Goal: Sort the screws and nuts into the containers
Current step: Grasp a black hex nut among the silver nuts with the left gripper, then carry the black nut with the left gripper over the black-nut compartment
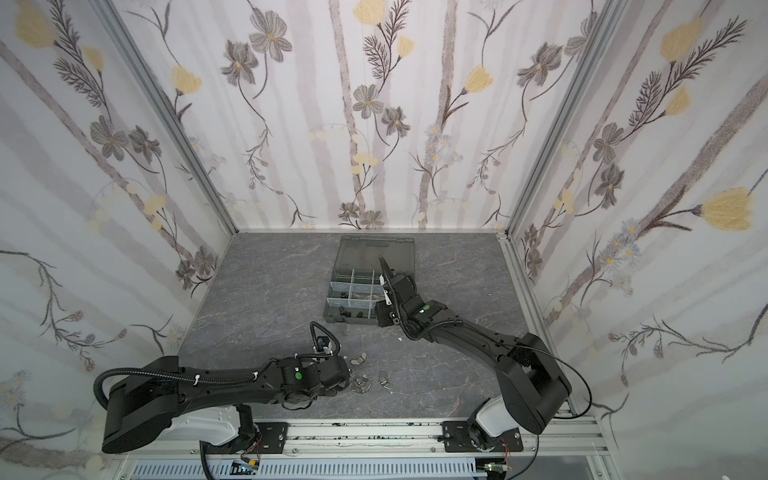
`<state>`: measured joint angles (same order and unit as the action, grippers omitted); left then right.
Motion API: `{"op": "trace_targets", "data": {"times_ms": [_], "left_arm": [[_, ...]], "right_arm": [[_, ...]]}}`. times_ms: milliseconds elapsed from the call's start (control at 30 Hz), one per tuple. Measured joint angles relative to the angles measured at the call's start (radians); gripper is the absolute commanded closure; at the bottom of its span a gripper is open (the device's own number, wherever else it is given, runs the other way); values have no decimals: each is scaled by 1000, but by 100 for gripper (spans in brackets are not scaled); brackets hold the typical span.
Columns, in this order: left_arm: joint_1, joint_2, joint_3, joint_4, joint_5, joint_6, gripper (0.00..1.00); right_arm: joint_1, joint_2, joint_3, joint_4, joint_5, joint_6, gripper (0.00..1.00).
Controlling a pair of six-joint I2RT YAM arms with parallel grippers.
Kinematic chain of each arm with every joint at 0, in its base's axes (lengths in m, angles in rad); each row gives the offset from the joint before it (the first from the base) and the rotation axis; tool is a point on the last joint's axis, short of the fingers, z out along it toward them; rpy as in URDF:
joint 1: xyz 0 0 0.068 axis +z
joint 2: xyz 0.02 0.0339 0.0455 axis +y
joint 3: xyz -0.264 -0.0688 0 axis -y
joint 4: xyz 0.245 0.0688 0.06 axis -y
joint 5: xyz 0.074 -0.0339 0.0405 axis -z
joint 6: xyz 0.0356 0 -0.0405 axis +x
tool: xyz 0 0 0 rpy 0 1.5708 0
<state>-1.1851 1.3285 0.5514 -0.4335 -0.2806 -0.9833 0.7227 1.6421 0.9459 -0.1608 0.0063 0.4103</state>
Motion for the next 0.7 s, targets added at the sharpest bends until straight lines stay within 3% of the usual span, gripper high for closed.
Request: {"op": "trace_targets", "data": {"times_ms": [200, 333, 533, 700], "left_arm": [[10, -30, 23, -24, 38, 14, 80], [76, -90, 74, -27, 41, 51, 80], [290, -137, 219, -25, -9, 175, 80], [474, -17, 382, 19, 8, 340, 80]], "right_arm": [[-2, -14, -1, -1, 1, 0, 57], [-3, -33, -5, -1, 1, 0, 57], [-16, -83, -11, -8, 8, 0, 57], [-17, -103, -10, -18, 20, 6, 57]]}}
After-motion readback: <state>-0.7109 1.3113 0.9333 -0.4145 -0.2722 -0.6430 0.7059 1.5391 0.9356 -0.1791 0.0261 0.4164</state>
